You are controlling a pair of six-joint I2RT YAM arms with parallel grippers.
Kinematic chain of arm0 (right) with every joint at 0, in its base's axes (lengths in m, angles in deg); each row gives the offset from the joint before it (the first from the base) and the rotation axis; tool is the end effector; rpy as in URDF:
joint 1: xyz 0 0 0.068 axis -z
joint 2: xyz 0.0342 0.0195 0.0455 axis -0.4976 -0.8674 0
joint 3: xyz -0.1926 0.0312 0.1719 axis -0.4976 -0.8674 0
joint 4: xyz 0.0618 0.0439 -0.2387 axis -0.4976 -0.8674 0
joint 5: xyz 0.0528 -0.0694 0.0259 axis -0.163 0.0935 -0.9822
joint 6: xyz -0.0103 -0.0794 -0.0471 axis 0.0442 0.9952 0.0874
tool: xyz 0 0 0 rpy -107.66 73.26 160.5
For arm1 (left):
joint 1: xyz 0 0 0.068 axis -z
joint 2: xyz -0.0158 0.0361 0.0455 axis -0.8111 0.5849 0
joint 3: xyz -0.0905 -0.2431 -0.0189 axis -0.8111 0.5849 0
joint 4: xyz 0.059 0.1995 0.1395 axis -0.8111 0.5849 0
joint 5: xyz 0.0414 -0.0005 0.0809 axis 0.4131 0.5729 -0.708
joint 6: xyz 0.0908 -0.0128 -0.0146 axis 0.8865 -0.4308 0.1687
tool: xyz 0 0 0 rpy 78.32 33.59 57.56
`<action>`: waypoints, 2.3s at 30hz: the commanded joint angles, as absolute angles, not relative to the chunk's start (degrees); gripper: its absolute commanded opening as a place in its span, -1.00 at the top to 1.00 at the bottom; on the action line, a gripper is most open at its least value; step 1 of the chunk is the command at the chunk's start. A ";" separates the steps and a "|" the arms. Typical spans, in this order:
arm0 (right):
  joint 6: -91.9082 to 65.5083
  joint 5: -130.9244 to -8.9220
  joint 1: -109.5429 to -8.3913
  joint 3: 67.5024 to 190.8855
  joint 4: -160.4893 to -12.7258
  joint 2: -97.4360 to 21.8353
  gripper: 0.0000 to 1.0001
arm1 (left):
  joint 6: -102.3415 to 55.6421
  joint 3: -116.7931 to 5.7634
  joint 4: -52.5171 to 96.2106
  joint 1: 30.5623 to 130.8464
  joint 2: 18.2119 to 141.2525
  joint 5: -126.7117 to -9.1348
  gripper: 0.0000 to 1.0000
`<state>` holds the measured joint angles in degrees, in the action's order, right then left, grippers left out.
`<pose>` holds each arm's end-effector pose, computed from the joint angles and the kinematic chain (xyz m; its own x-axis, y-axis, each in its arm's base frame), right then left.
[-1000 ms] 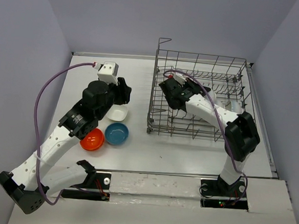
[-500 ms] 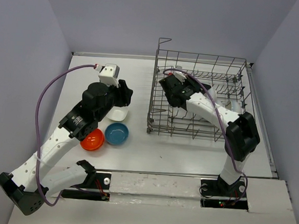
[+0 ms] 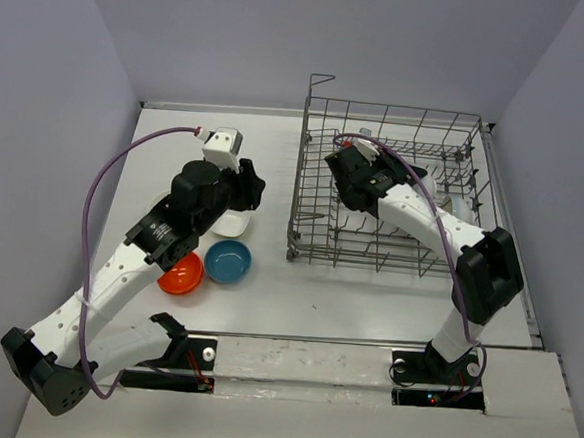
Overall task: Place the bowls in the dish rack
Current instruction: Insert the bowl into the dish rack.
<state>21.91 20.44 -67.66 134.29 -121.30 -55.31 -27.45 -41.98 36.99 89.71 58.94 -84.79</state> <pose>0.3261 0.1483 0.2793 -0.7425 -0.6524 -0.1519 0.0458 0.1768 -0.9832 0.2173 -0.1396 0.3696 -0.2456 -0.1531 -0.9572 0.4025 0.8822 -0.2444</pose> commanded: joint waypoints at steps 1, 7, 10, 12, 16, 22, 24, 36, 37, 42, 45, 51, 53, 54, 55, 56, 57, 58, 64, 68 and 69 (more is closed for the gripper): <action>23.23 39.50 -67.11 134.15 -120.64 -53.31 0.99 | -27.94 -42.50 34.76 89.36 59.34 -83.13 -0.11; 23.41 38.97 -67.11 135.12 -120.64 -55.77 0.99 | -28.12 -42.58 34.59 88.92 59.61 -82.34 -0.11; 23.32 38.88 -67.11 135.56 -120.55 -57.08 0.99 | -28.12 -42.58 34.59 88.92 59.78 -82.34 -0.11; 23.41 38.88 -67.11 135.82 -120.38 -57.79 0.99 | -28.20 -42.67 34.59 88.92 59.96 -82.16 -0.11; 23.76 38.71 -67.11 135.74 -120.03 -59.55 0.99 | -28.29 -42.76 34.50 88.83 59.96 -81.90 -0.11; 24.02 38.79 -67.11 135.12 -119.76 -60.69 0.99 | -28.21 -42.50 34.23 88.75 59.87 -81.20 -0.11; 24.11 38.79 -67.11 134.60 -119.59 -60.96 0.99 | -28.38 -42.41 34.23 88.75 59.79 -81.11 -0.11; 24.38 39.32 -67.63 138.11 -119.23 -61.22 0.99 | -28.38 -42.06 34.06 88.75 59.61 -80.75 -0.11; 24.38 39.41 -67.63 138.20 -119.23 -61.13 0.99 | -28.38 -42.06 34.06 88.75 59.61 -80.75 -0.11; 24.38 39.58 -68.16 138.99 -119.32 -60.26 0.99 | -28.47 -41.97 33.97 88.75 59.61 -80.75 -0.11; 24.38 39.58 -68.16 139.17 -119.41 -59.38 0.99 | -28.47 -41.97 33.97 88.75 59.70 -80.84 -0.11; 24.38 39.67 -68.16 139.16 -119.32 -58.41 0.99 | -28.38 -42.06 33.97 88.66 59.79 -80.75 -0.11; 24.55 39.67 -68.16 139.25 -119.41 -58.23 0.98 | -28.38 -41.88 33.97 88.66 59.79 -80.75 -0.11; 24.47 39.76 -68.16 139.25 -119.41 -58.23 0.99 | -28.47 -41.88 33.97 88.66 59.87 -80.75 -0.11; 24.46 39.67 -68.68 139.34 -119.41 -58.15 0.99 | -28.47 -41.88 34.06 88.66 59.87 -80.75 -0.11; 24.46 39.67 -68.69 139.52 -119.41 -57.97 0.99 | -28.47 -41.88 33.97 88.66 59.87 -80.75 -0.11; 24.55 39.76 -68.69 139.69 -119.50 -57.88 0.99 | -28.38 -41.88 33.97 88.66 59.87 -80.75 -0.11; 24.55 39.76 -68.69 139.95 -119.41 -57.71 0.99 | -28.47 -41.88 34.06 88.66 59.87 -80.75 -0.11; 24.64 39.76 -68.69 140.92 -119.41 -56.48 0.99 | -28.38 -41.71 33.97 88.57 59.87 -80.67 -0.11; 24.64 39.76 -69.21 140.66 -119.41 -56.48 0.99 | -28.47 -41.71 33.97 88.57 59.87 -80.67 -0.11; 24.64 39.76 -69.22 140.66 -119.41 -56.74 0.99 | -28.38 -41.71 33.97 88.57 59.87 -80.67 -0.11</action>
